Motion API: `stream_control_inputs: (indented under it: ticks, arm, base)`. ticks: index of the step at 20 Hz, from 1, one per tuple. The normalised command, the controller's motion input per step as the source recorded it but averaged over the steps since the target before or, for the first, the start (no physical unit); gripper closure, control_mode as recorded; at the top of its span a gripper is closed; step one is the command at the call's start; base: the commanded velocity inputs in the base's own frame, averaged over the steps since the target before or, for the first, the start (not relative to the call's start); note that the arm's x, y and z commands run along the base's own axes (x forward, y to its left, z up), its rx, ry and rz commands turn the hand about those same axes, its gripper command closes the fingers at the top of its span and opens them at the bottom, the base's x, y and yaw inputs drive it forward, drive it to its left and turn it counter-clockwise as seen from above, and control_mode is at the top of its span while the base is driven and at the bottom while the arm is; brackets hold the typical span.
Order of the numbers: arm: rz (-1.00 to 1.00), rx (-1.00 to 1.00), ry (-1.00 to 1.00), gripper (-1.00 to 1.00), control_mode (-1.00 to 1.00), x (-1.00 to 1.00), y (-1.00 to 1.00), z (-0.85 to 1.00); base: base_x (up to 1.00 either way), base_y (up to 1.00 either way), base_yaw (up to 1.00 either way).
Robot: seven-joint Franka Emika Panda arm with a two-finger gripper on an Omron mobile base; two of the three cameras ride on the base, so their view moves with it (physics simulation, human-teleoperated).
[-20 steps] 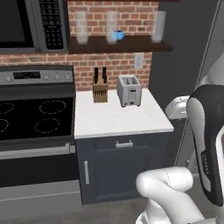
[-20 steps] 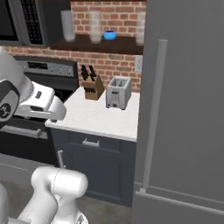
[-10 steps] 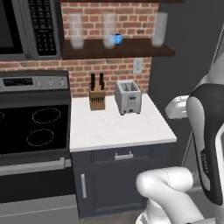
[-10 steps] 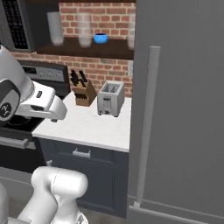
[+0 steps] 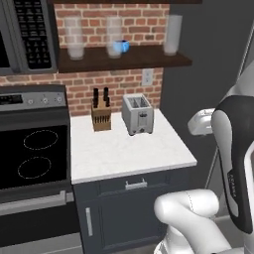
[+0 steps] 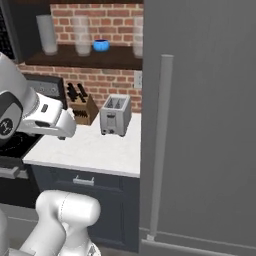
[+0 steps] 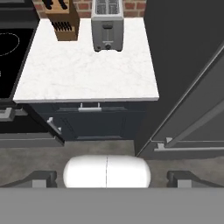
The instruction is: Gather all objects into one cabinet and sort the glasses and bowls to opposite sides.
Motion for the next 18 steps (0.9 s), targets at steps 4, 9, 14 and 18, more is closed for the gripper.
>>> stream_control_inputs:
  ticks: [4, 9, 14, 18]
  arm:
    - [0.00, 0.00, 0.00, -1.00, 1.00, 0.00, 0.00, 0.00]
    - [0.00, 0.00, 0.00, -1.00, 1.00, 0.00, 0.00, 0.00]
    - [0.00, 0.00, 0.00, -1.00, 1.00, 0.00, 0.00, 0.00]
    - [0.00, 0.00, 0.00, -1.00, 1.00, 0.00, 0.00, 0.00]
  base:
    - [0.51, 0.00, -0.13]
    - [0.50, 0.00, -0.09]
    - [0.48, 0.00, -0.04]
    - [0.42, 0.00, 0.00]
